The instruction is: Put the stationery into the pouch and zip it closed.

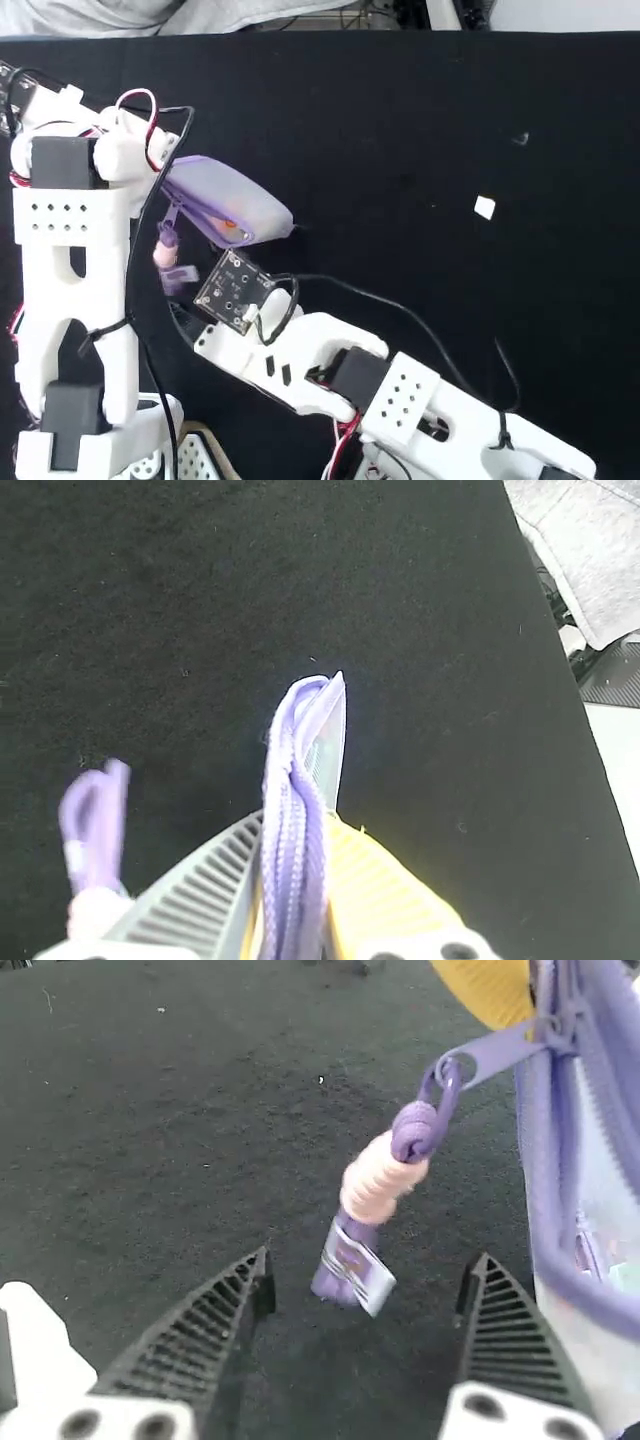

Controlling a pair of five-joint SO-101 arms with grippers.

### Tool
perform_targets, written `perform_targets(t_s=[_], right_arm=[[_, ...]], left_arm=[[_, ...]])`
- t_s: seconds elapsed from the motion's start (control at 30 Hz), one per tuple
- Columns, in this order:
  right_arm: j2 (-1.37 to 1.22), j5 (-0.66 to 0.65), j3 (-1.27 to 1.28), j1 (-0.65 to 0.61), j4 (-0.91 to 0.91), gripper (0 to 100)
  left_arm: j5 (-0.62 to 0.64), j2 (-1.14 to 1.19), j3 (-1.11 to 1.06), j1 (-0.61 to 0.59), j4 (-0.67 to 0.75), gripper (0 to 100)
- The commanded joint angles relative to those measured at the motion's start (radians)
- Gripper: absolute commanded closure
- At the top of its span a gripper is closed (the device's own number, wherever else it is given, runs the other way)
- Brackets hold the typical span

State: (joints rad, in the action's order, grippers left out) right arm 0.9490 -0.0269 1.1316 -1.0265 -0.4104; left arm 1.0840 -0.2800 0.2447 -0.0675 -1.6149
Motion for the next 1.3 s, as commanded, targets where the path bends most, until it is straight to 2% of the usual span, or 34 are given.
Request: perform_targets(t_s=[0.0, 0.07, 0.23, 0.6, 0.83, 1.0, 1.27], right_arm=[[-0.01, 0.0, -0.035, 0.025, 0.06, 70.1], [-0.012, -0.017, -0.005, 0.025, 0.106, 70.1], [-0.012, -0.032, 0.05, 0.02, 0.181, 70.1], [-0.116, -0.032, 0.031, 0.02, 0.19, 70.1], [-0.122, -0.048, 0.096, 0.021, 0.31, 70.2], [-0.117, -0.14, 0.122, 0.023, 0.37, 70.3], [-0.117, -0.14, 0.119, 0.025, 0.422, 85.1]], left_arm=[[0.005, -0.034, 0.058, -0.005, 0.0, 97], [0.003, -0.031, 0.051, 0.022, 0.0, 97], [-0.094, -0.026, 0.05, 0.076, -0.002, 97], [-0.103, -0.034, 0.05, 0.07, -0.002, 97], [-0.103, -0.032, 0.05, 0.07, 0.0, 97], [-0.103, -0.034, 0.05, 0.076, -0.002, 97], [-0.114, -0.034, -0.012, 0.125, 0.006, 97]])
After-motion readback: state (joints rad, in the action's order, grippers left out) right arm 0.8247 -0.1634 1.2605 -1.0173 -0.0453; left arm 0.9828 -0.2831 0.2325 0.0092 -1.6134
